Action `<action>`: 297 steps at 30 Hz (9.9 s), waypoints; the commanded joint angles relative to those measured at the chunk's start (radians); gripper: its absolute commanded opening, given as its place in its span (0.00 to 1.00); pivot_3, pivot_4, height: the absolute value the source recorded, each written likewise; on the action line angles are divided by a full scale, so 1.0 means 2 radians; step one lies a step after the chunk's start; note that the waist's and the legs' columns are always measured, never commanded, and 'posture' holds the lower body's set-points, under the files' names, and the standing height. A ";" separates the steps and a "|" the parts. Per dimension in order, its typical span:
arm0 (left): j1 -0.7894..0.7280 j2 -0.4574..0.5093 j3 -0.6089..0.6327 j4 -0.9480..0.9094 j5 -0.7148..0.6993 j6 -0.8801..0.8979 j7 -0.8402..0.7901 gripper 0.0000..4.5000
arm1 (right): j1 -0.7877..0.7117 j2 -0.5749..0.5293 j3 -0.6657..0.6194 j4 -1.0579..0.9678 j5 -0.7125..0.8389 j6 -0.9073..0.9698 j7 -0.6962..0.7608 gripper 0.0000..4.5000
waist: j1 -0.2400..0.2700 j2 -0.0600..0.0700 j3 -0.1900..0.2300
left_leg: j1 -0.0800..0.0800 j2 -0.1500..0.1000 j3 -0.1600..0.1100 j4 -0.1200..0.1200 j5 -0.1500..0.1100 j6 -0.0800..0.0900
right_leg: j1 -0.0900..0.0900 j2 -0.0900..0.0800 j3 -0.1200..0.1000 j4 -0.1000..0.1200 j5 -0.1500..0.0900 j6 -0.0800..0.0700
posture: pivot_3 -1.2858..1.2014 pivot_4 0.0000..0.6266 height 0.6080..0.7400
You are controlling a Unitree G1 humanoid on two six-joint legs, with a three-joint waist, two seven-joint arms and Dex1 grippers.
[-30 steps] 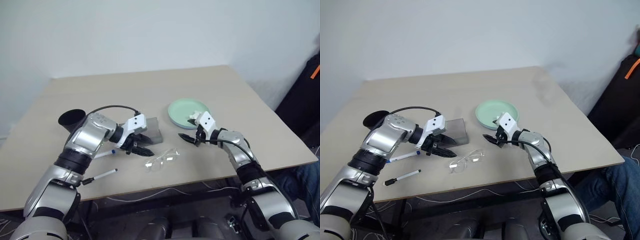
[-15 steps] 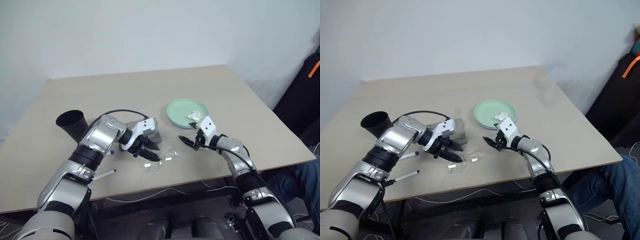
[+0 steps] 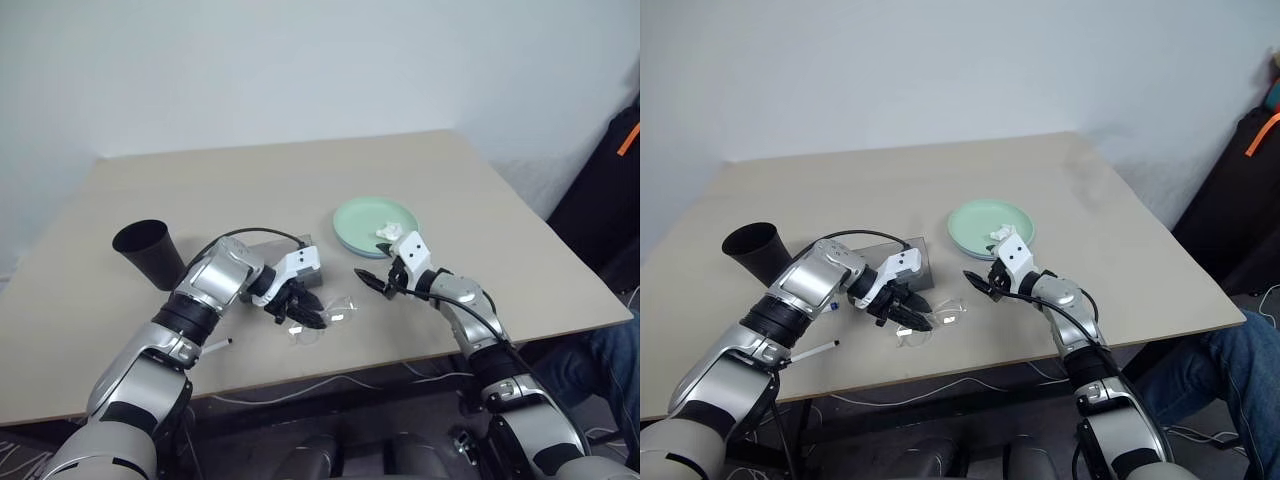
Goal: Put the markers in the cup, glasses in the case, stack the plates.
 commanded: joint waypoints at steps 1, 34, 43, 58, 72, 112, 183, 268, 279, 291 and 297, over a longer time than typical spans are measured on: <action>-0.003 -0.001 0.003 -0.004 0.005 0.000 0.003 0.20 | 0.000 0.001 -0.005 -0.026 0.009 -0.003 -0.005 0.90 | 0.000 0.000 0.000 | 0.000 0.000 0.000 0.000 0.000 0.000 | 0.000 0.000 0.000 0.000 0.000 0.000 | 0.52 0.00 1.00; -0.106 0.018 0.085 0.091 0.002 -0.124 0.012 0.01 | -0.014 0.000 -0.001 -0.012 0.005 -0.001 -0.004 0.90 | 0.000 0.000 0.000 | 0.004 0.000 0.000 -0.001 0.000 0.000 | 0.003 -0.001 0.000 -0.001 0.000 0.001 | 0.52 0.00 1.00; -0.167 0.013 0.074 0.299 0.087 -0.338 0.063 0.01 | -0.022 0.000 0.000 -0.005 0.004 -0.004 -0.002 0.90 | 0.002 -0.001 0.000 | 0.004 -0.001 0.000 -0.001 0.000 0.000 | 0.003 -0.002 0.000 -0.001 0.000 0.001 | 0.52 0.00 1.00; -0.158 0.008 0.063 0.388 0.141 -0.373 -0.048 0.01 | -0.011 -0.005 -0.002 -0.018 0.003 -0.001 -0.006 0.90 | 0.001 -0.001 0.000 | 0.003 -0.001 0.000 0.000 0.000 0.000 | 0.003 -0.001 -0.001 0.000 0.000 0.001 | 0.52 0.00 1.00; -0.125 0.035 -0.026 0.302 0.003 -0.273 -0.092 0.01 | -0.014 -0.005 -0.001 -0.013 0.004 -0.003 -0.004 0.90 | -0.010 -0.001 0.000 | 0.003 -0.001 -0.001 0.000 0.000 0.000 | 0.003 -0.001 -0.001 0.000 0.000 0.001 | 0.52 0.00 1.00; -0.172 -0.018 0.041 0.421 0.136 -0.391 0.217 0.01 | -0.025 -0.009 0.006 -0.005 0.004 -0.002 0.007 0.90 | -0.011 -0.003 0.000 | 0.003 -0.001 -0.001 0.001 0.000 0.000 | 0.003 -0.001 -0.001 0.000 0.000 0.002 | 0.52 0.00 1.00; 0.228 0.314 0.189 -0.167 0.004 -0.177 -0.052 0.66 | -0.001 -0.013 0.027 -0.079 0.084 0.056 0.131 0.90 | -0.008 -0.001 0.001 | 0.004 0.000 0.000 -0.002 0.000 0.000 | 0.003 -0.002 0.001 0.000 -0.001 0.000 | 0.52 0.00 1.00; 0.100 0.130 0.385 0.033 -0.027 -0.267 0.439 0.01 | -0.008 -0.023 0.041 -0.099 0.103 0.085 0.173 0.90 | 0.015 0.001 0.002 | 0.004 0.001 0.001 -0.002 -0.001 0.000 | 0.002 -0.002 -0.001 -0.001 0.000 0.002 | 0.52 0.00 1.00; 0.093 0.120 0.372 0.101 -0.019 -0.305 0.453 0.42 | -0.001 -0.025 0.040 -0.105 0.103 0.086 0.170 0.90 | 0.015 0.001 0.001 | 0.004 0.001 0.001 -0.001 -0.001 0.000 | 0.002 -0.002 -0.001 -0.001 0.000 0.002 | 0.52 0.00 1.00; 0.092 0.122 0.367 0.074 -0.031 -0.299 0.423 0.87 | -0.003 -0.023 0.041 -0.104 0.104 0.085 0.171 0.90 | 0.015 0.000 0.001 | 0.004 0.001 0.001 -0.001 -0.001 0.000 | 0.002 -0.002 -0.001 -0.001 0.000 0.002 | 0.52 0.00 1.00; 0.102 0.130 0.369 -0.047 -0.121 -0.216 0.303 0.87 | -0.006 -0.022 0.042 -0.099 0.102 0.083 0.172 0.90 | 0.014 0.000 0.001 | 0.003 0.000 0.001 -0.001 -0.001 0.000 | 0.002 -0.002 -0.001 -0.001 0.000 0.002 | 0.52 0.00 1.00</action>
